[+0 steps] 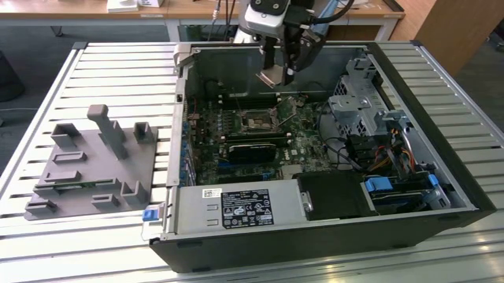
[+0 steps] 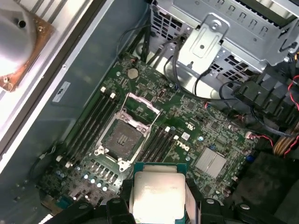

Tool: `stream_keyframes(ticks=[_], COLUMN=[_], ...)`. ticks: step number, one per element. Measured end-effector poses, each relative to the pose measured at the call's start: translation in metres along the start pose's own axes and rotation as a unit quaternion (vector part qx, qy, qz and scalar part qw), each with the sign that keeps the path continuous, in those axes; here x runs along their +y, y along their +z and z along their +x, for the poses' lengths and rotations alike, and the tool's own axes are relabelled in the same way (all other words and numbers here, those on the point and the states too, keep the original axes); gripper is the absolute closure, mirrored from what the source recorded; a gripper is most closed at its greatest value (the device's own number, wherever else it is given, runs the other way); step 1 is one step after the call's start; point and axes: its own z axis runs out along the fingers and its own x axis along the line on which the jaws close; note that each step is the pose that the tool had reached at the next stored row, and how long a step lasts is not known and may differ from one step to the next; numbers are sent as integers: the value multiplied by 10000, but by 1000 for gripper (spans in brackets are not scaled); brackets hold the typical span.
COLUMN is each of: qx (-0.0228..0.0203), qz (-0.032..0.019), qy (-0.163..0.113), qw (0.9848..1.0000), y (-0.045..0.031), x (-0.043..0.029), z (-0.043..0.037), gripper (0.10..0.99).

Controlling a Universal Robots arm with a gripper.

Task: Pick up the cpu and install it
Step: 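Place the cpu into insertion slot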

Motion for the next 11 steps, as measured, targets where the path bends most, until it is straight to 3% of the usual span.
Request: stream_keyframes(ticks=[11], qx=[-33], qz=[6], qy=[519], qw=[9986], y=[6], x=[3], z=[5], gripper=[557])
